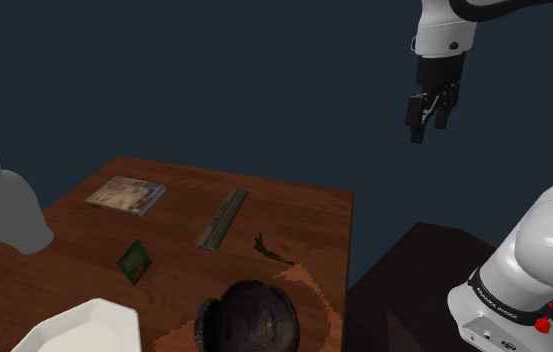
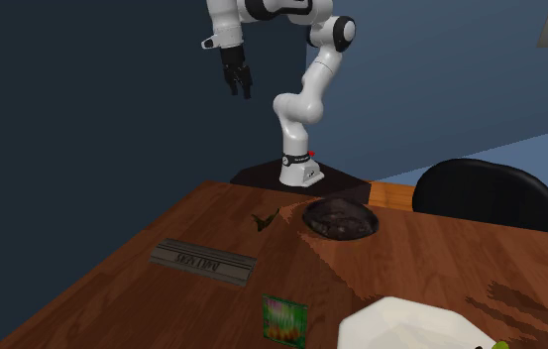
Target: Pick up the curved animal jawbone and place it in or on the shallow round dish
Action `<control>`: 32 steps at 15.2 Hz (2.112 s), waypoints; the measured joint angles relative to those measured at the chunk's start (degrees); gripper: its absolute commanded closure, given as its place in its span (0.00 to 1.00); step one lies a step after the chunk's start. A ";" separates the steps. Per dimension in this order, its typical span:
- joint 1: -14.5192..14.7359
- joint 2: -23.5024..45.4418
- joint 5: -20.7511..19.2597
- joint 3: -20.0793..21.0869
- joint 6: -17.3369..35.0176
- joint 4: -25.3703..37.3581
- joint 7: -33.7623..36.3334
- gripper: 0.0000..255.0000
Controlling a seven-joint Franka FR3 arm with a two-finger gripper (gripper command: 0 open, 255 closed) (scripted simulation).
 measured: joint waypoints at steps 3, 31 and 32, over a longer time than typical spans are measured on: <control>0.81 0.86 0.97 1.42 1.59 -0.64 0.96 0.00; 12.35 46.67 -3.14 24.95 34.60 13.14 19.85 0.00; 12.97 48.79 -4.30 25.39 34.65 14.95 20.87 0.00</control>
